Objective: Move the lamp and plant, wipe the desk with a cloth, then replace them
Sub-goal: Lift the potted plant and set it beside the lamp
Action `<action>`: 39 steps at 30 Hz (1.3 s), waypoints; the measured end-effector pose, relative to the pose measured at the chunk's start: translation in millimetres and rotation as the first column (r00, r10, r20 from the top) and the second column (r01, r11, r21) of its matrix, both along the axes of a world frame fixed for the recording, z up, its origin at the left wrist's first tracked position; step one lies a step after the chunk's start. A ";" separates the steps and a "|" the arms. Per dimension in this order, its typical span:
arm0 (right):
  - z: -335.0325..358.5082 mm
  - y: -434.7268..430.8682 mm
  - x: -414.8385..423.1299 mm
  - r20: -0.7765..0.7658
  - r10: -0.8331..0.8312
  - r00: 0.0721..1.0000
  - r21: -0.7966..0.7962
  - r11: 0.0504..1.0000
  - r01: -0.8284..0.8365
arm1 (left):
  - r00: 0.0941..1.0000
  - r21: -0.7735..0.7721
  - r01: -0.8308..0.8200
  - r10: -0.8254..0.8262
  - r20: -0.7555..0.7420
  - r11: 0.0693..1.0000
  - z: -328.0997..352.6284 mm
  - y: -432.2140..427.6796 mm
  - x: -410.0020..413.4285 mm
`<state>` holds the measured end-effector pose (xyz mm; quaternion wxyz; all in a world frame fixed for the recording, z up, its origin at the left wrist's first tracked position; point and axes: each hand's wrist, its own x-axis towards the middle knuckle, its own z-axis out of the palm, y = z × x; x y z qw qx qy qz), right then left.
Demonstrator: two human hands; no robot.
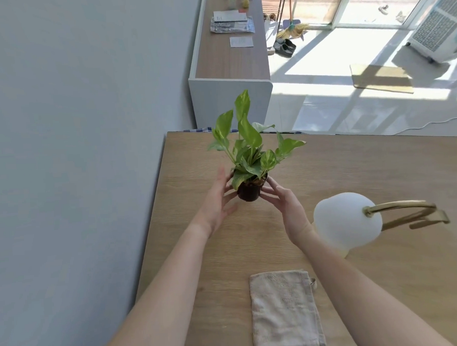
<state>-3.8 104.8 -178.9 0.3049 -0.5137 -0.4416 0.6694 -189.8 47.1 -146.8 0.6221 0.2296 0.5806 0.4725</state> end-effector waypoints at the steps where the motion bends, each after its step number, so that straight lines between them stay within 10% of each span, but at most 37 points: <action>1: 3.3 -3.6 0.6 -0.011 0.014 1.000 0.004 1.000 -0.014 | 1.000 -0.002 0.001 -0.001 -0.007 1.000 2.2 -5.2 1.2; 39: 1.4 -107.8 83.5 0.204 0.387 0.899 -0.093 0.922 -0.375 | 0.994 -0.065 -0.099 0.096 -0.047 0.993 -32.9 -149.7 83.9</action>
